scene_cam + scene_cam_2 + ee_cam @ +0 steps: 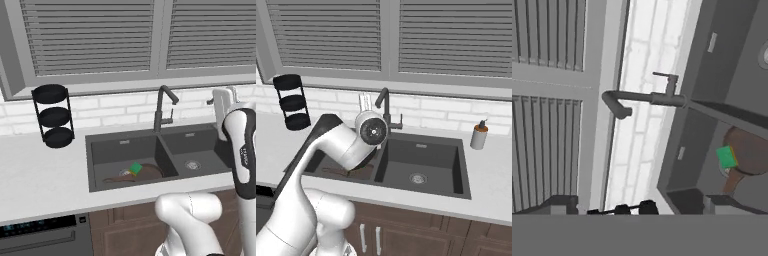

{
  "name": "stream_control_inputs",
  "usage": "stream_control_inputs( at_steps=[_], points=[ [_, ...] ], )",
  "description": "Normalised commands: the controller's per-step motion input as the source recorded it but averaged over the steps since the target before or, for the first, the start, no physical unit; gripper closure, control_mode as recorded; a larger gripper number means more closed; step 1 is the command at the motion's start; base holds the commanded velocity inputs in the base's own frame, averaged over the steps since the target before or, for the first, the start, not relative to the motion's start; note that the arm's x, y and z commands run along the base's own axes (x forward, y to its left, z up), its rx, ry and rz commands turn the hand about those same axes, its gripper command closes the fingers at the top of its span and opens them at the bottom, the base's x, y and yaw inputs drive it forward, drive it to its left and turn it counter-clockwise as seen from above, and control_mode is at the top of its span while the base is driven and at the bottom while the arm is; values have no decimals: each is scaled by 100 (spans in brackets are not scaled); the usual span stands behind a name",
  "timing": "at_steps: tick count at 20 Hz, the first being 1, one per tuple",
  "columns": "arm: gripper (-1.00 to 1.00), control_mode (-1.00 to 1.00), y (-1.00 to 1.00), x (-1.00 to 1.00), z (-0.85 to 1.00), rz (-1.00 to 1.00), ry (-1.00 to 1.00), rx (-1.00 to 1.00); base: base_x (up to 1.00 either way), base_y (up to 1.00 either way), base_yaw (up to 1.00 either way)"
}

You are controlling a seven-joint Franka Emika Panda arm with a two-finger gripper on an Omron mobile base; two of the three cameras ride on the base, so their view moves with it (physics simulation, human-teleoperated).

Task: Pick the pan and sponge and place them into the sink. Then turn on the water.

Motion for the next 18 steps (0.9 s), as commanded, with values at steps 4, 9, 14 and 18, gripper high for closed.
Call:
stream_control_inputs(
  at_steps=[4, 9, 14, 18],
  points=[
    [-100, -100, -29, 14, -18, -19, 0, 4, 0, 0, 0],
    [-100, -100, -30, 11, -29, -9, 0, 19, 0, 0, 0],
    [-100, -100, -44, 23, -26, -12, 4, 29, 0, 0, 0],
    [-100, -100, -48, 45, -25, -11, 14, 34, 0, 0, 0]
  ],
)
